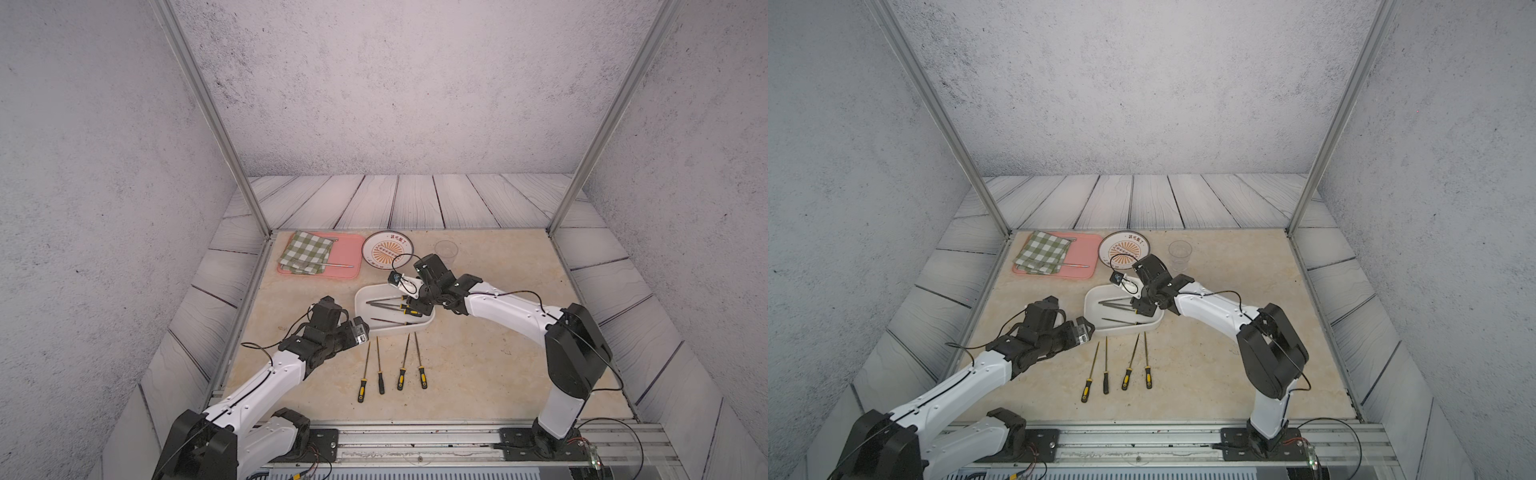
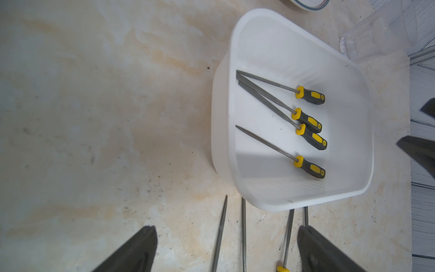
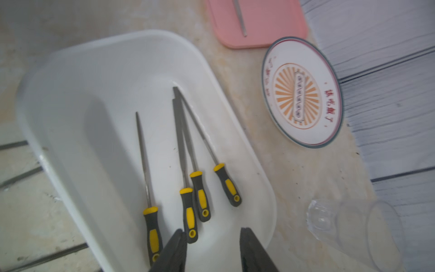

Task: Put the file tool into the storage box
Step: Place the file tool in the storage box, then pick up the file tool from the center of the board.

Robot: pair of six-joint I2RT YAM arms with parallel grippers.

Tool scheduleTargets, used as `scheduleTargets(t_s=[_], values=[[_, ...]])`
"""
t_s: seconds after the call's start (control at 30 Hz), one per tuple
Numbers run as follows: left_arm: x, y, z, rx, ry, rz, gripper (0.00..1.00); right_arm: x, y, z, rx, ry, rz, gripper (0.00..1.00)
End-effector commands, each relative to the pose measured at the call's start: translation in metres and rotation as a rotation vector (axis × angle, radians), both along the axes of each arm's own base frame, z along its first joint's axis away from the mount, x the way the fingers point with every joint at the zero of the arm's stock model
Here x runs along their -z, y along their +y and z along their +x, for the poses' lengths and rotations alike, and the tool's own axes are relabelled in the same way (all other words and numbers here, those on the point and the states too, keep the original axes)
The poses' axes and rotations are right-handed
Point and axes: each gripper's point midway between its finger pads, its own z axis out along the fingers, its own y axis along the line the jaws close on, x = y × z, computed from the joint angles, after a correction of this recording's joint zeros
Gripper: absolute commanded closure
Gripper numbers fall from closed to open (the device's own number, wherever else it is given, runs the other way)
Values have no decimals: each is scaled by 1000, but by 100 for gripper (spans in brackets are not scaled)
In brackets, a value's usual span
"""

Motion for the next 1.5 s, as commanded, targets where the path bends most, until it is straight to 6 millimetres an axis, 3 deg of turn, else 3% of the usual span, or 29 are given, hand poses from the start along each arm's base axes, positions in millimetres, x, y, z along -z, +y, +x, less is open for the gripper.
scheduleTargets(t_s=[0.0, 0.17, 0.27, 0.4, 0.57, 0.73, 0.87, 1.13, 1.47], values=[[-11, -3, 2, 20, -15, -17, 2, -37, -16, 2, 202, -46, 127, 56], [-13, -5, 1, 28, -17, -26, 2, -62, -52, -19, 376, -35, 254, 54], [-12, -10, 2, 48, -1, -33, 2, -62, -82, -39, 473, -34, 327, 50], [-10, -15, 5, 51, 2, -44, 1, -47, -106, -67, 527, 23, 385, 47], [-8, -19, 7, 42, -6, -49, 2, -10, -126, -104, 625, 221, 362, 47], [-3, -17, 7, 23, -9, -43, 2, 34, -108, -141, 590, 480, 396, 48], [-2, -16, 7, 20, -8, -39, 2, 60, -108, -152, 650, 568, 405, 48], [-4, -13, 8, 9, -19, -33, 2, 70, -99, -165, 673, 611, 392, 49], [-7, -11, 6, 3, -24, -33, 2, 82, -67, -181, 638, 614, 267, 49]])
